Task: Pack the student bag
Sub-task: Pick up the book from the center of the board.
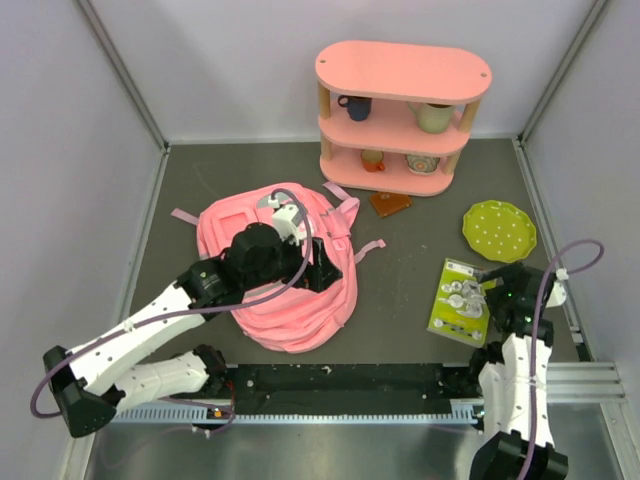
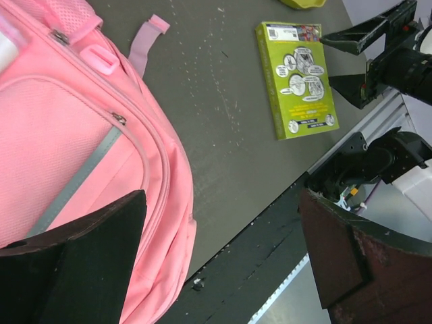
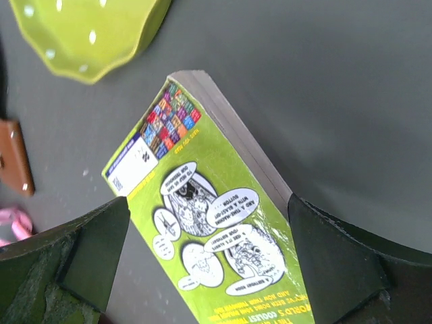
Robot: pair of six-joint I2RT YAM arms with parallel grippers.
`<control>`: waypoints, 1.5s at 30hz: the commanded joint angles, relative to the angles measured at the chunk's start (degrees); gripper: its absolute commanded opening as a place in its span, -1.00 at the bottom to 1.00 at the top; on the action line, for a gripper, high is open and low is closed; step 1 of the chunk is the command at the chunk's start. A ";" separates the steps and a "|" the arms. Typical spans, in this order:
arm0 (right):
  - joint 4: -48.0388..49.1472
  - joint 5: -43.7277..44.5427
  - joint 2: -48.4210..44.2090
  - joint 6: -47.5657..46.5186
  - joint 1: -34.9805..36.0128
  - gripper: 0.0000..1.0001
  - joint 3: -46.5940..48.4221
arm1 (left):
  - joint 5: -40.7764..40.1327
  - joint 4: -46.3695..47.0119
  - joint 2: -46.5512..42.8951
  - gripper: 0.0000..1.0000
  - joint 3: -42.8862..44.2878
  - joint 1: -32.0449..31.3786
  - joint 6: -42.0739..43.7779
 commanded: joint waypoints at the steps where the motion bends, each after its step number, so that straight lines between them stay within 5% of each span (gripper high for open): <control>1: -1.43 -5.91 -0.44 5.44 4.63 0.98 -0.49 | 3.54 8.34 2.84 0.96 -1.30 -0.47 -2.31; 8: 3.14 -5.93 7.46 1.67 15.26 0.98 2.31 | 4.95 16.60 12.94 0.96 -1.04 -1.53 -2.67; 19: 4.81 -3.37 14.78 -6.07 16.59 0.97 5.75 | 11.62 26.01 36.39 0.95 9.06 -1.53 -1.17; 33: 6.47 -10.48 18.63 -12.93 16.59 0.53 8.92 | 21.82 31.99 56.18 0.89 17.59 -2.23 -5.30; 40: 10.34 -15.67 19.34 -12.75 16.68 0.12 7.78 | 25.06 35.23 60.67 0.86 17.50 -4.07 -8.99; 45: 10.96 -19.19 18.99 -13.54 16.68 0.03 7.34 | 25.16 36.83 61.47 0.84 17.15 -5.22 -10.49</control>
